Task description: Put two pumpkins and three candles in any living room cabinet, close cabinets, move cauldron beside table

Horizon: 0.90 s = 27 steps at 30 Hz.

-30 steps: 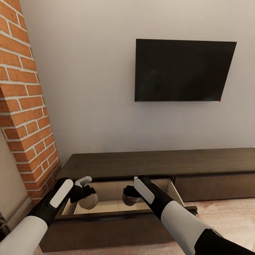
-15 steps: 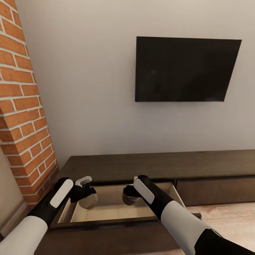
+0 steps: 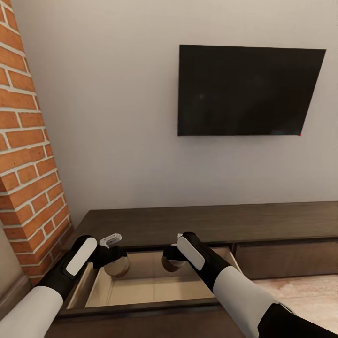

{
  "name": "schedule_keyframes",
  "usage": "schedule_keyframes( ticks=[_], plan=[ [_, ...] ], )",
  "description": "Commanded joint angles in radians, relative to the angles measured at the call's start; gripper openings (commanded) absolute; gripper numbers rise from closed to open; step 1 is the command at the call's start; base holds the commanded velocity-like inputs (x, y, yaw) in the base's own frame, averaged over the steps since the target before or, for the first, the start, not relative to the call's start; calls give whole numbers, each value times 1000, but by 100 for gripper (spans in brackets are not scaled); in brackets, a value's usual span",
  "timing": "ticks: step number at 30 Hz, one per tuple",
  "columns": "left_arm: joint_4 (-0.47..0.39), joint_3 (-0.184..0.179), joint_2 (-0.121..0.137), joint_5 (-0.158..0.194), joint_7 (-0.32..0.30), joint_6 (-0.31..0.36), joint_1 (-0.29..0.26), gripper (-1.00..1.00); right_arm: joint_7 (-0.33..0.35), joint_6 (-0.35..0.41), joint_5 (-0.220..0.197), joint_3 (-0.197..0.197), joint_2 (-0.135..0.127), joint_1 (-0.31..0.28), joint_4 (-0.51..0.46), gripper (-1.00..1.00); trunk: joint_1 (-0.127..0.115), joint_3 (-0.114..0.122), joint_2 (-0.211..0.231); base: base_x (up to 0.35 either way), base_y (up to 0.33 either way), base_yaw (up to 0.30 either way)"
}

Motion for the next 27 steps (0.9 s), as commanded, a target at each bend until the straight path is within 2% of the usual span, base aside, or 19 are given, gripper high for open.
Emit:
schedule_keyframes(
  ticks=[1,11,16,27],
  plan=[
    [-1,-3,1,8,11,1,-1,-100,-9,0,-9,2,0,-1,-1,-100,0,-1,-1,2,-63,0],
    [3,-2,1,8,11,3,-1,-100,-6,-16,-9,3,0,-1,2,-100,0,-1,-1,0,-11,0],
    [8,-3,-1,11,11,3,-1,-100,-1,-79,-7,3,0,-1,6,-100,19,-17,-36,0,0,0],
    [11,-3,-6,18,9,3,-1,-100,0,-89,-1,8,0,-1,20,-100,61,-51,-113,0,0,0]
  ],
)
